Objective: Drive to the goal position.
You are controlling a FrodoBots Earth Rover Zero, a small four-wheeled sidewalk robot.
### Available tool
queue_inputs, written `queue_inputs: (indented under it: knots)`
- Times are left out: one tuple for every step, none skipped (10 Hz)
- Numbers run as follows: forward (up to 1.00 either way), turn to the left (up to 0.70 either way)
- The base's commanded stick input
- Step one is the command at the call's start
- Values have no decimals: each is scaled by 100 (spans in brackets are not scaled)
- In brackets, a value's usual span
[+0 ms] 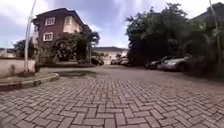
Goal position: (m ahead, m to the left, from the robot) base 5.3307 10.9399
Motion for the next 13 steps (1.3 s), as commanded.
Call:
queue_inputs:
  knots:
    - [69, 3]
    - [69, 3]
    - [69, 3]
    - [69, 3]
    - [69, 3]
    - [69, 3]
    - [69, 3]
    - [69, 3]
    - [69, -1]
    - [69, -20]
    - [69, -32]
    - [69, -35]
    - [69, 3]
